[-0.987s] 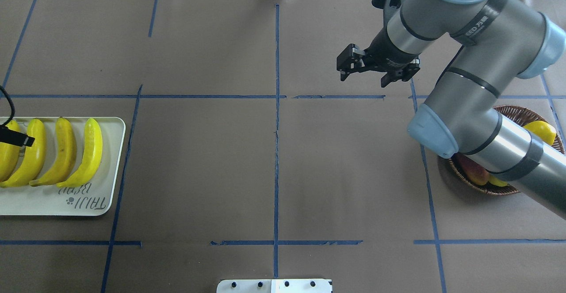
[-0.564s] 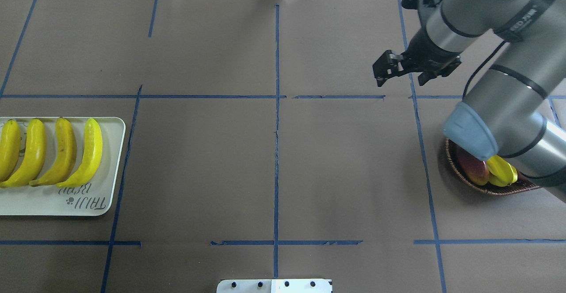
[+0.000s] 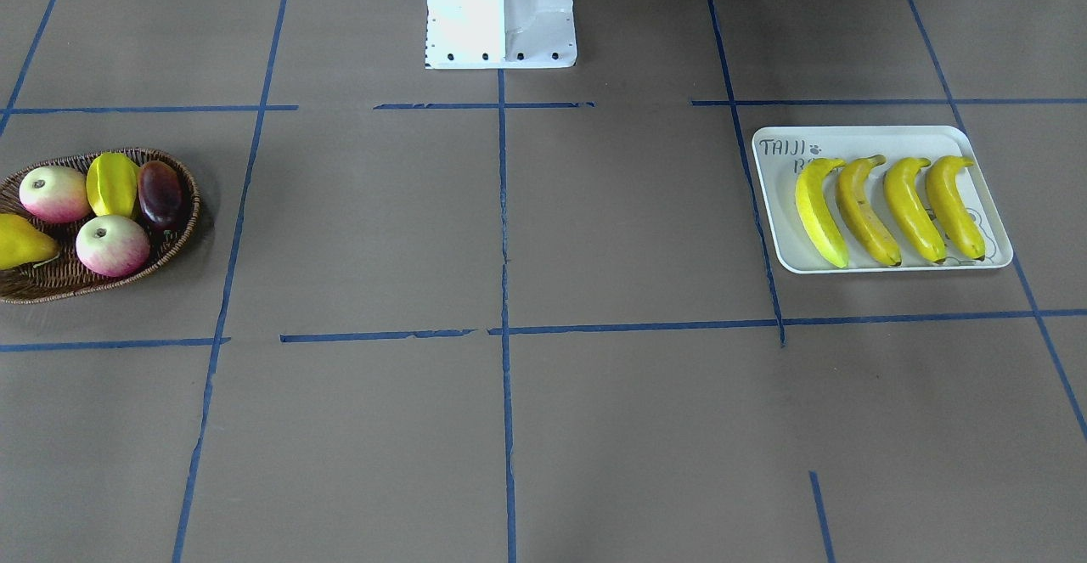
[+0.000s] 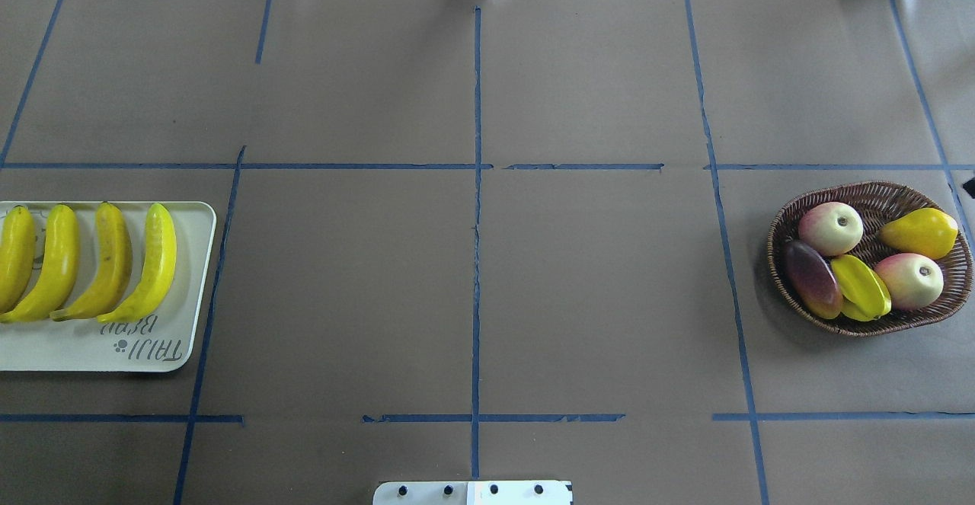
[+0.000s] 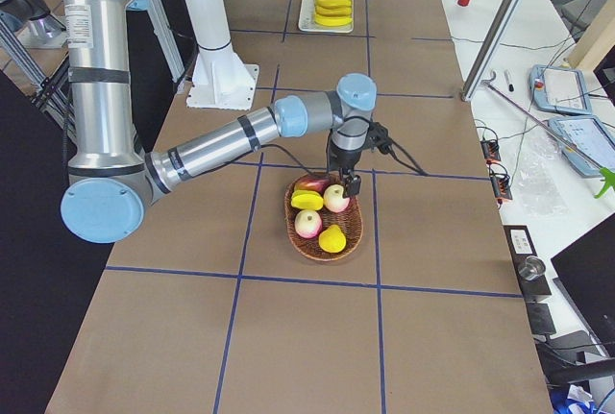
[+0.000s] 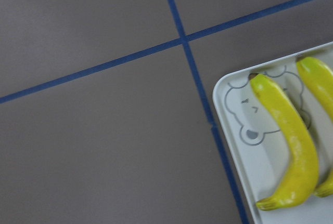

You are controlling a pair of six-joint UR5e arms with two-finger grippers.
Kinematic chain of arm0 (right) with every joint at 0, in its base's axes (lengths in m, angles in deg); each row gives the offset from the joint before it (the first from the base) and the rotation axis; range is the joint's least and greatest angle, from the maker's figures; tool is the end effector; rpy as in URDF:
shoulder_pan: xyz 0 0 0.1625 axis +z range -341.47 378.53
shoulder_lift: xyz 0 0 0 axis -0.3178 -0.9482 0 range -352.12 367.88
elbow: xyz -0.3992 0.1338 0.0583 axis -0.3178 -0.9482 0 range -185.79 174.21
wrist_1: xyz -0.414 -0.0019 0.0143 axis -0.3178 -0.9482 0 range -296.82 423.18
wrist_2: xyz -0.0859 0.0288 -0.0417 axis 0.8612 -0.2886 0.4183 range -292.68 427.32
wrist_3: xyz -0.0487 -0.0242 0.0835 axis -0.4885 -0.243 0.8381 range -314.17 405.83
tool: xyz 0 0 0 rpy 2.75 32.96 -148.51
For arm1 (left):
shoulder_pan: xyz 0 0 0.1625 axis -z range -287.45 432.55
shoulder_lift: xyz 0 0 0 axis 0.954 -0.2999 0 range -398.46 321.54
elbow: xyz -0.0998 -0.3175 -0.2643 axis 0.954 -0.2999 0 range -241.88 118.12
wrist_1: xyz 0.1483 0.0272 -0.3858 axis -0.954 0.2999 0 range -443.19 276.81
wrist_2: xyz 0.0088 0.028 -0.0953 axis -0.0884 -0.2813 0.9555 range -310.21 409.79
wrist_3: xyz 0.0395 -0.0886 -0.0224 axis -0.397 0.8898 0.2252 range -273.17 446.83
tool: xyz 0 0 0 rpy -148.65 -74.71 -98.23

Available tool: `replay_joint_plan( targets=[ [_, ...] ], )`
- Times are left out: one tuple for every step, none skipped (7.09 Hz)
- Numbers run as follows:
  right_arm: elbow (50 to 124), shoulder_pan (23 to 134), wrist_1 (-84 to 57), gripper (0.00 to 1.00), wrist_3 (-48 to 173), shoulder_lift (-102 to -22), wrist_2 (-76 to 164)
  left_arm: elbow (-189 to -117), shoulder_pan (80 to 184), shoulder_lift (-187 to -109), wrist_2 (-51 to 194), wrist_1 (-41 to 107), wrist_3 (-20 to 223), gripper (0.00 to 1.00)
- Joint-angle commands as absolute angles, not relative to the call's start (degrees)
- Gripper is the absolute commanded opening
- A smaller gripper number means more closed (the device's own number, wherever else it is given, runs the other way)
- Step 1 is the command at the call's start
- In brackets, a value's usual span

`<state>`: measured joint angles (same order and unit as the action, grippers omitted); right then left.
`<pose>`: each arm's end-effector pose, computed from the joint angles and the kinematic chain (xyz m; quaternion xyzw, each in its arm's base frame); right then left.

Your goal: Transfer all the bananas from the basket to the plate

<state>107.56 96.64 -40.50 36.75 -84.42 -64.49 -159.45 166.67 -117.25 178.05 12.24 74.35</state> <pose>-0.0287 -0.4614 0.5072 0.0513 -0.3574 -0.1922 0.9125 -0.1010 -0.4047 0.6793 0.0619 0.3221 0.0740 0.9418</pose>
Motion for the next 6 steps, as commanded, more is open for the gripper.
replay_joint_plan(
  targets=[
    [102.7, 104.7, -40.3, 1.00, 31.2, -88.9, -65.0, -156.4, 171.7, -118.2, 177.9, 12.8, 74.5, 1.00],
    [100.5, 105.5, -40.3, 1.00, 31.3, -88.9, -65.0, -156.4, 172.0, -117.1, 178.9, 12.5, 74.8, 1.00],
    [100.3, 105.5, -40.2, 1.00, 32.0, -88.9, -65.1, -155.4, 171.9, -117.2, 178.6, 12.1, 74.9, 1.00],
    [100.3, 105.5, -40.2, 1.00, 32.3, -88.9, -65.0, -155.7, 171.7, -118.3, 178.6, 7.6, 74.7, 1.00],
    [100.3, 106.3, -40.2, 1.00, 32.0, -89.0, -65.0, -155.8, 171.3, -120.3, 178.5, 0.8, 74.1, 1.00],
    [100.3, 106.7, -39.0, 1.00, 31.8, -90.2, -65.0, -156.1, 171.2, -119.8, 178.5, 1.0, 70.9, 1.00]
  ],
)
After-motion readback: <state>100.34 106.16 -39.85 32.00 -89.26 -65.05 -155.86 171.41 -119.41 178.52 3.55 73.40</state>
